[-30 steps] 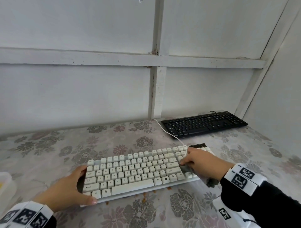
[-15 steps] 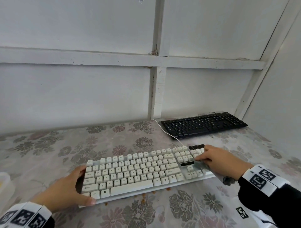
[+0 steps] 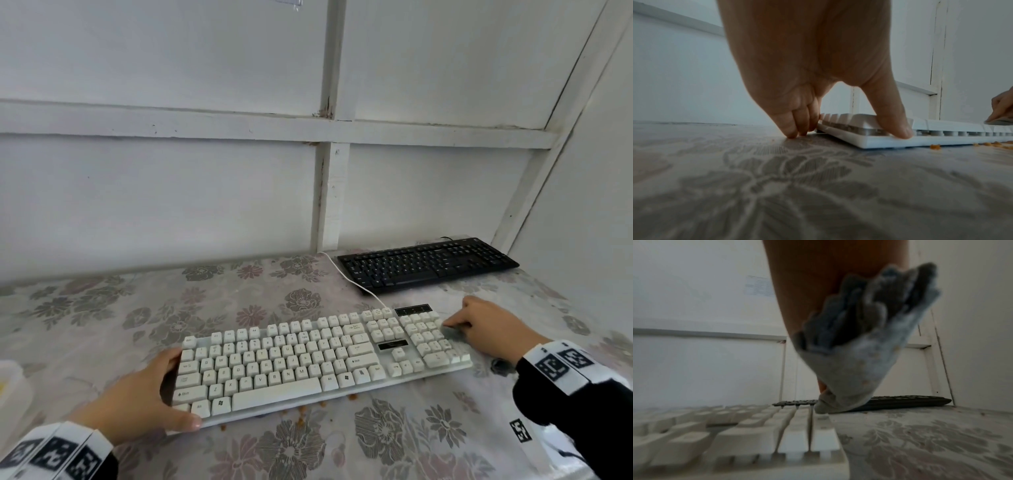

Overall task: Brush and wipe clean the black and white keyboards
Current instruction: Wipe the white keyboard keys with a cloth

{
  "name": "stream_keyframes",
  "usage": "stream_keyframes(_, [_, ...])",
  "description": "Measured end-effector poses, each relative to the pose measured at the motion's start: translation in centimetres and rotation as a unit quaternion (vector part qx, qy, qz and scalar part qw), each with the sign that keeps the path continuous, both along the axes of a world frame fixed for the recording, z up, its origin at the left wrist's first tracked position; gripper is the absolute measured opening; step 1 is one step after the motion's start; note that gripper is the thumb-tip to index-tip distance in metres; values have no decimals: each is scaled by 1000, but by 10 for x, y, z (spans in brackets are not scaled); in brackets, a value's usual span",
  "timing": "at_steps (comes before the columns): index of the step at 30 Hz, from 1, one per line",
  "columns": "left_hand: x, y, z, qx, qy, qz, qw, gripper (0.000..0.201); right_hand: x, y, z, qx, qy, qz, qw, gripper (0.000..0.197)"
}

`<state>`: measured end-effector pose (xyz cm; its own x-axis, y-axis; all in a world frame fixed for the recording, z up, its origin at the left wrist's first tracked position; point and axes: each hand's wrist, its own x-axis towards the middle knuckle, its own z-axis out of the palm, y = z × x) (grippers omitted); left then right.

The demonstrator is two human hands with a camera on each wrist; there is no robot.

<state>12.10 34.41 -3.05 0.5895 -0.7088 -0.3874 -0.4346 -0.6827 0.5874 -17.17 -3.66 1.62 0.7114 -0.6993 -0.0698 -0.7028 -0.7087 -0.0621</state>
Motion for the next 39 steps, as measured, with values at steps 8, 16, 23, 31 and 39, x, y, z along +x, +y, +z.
stream_keyframes(8, [3,-1,-3,-3,2,8,1000,120,19,27,1,48,-14,79,996,26])
stream_keyframes(16, [1,-1,0,-2,3,8,1000,122,0,6,-7,-6,-1,26,1000,29])
stream_keyframes(23, [-3,0,6,-6,5,4,1000,128,5,8,-1,4,-28,33,999,27])
stream_keyframes(31, [-6,-1,9,7,-11,-4,1000,135,-3,5,-18,-9,-33,8,999,24])
stream_keyframes(39, [-4,-3,1,13,-39,21,999,113,54,72,6,42,-77,107,990,30])
